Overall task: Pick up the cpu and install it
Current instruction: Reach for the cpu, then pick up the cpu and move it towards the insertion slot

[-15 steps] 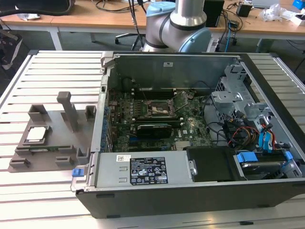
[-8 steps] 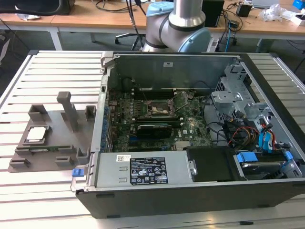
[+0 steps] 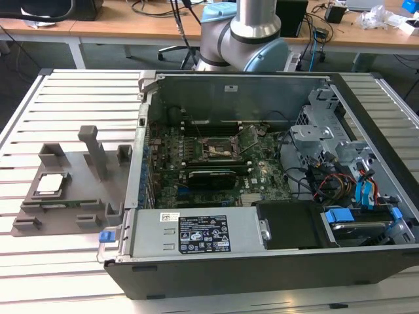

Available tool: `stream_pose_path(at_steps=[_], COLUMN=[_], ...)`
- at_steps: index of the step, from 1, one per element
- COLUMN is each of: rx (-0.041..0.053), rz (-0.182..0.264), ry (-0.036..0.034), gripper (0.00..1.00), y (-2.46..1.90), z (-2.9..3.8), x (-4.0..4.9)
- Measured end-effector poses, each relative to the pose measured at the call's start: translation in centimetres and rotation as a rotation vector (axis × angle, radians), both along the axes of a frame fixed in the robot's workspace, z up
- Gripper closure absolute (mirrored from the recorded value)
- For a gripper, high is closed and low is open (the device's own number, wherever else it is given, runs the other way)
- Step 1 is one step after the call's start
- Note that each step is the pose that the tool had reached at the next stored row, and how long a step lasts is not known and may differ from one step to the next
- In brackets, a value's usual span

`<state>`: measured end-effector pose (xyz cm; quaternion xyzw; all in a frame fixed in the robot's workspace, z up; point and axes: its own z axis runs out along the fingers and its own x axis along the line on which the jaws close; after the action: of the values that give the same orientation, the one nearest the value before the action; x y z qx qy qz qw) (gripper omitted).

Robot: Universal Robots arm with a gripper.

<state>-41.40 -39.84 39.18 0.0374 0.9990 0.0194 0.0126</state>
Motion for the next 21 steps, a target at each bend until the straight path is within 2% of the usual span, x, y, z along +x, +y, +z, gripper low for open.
stream_pose_path(at_steps=[14, 15, 16, 17, 18, 21], rx=[0.0000, 0.0000, 0.0000, 0.0000, -0.0001, 0.0000], rz=[0.000, 0.000, 0.000, 0.000, 0.000, 0.000], ry=[-0.0001, -0.0001, -0.0001, -0.0001, 0.0000, 0.0000], gripper=[0.89, 0.83, 0.83, 0.76, 0.76, 0.58], y=[0.00, 0.00, 0.00, 0.00, 0.00, 0.00], z=[0.00, 0.00, 0.00, 0.00, 0.00, 0.00], x=[-0.02, -0.02, -0.02, -0.03, -0.03, -0.03])
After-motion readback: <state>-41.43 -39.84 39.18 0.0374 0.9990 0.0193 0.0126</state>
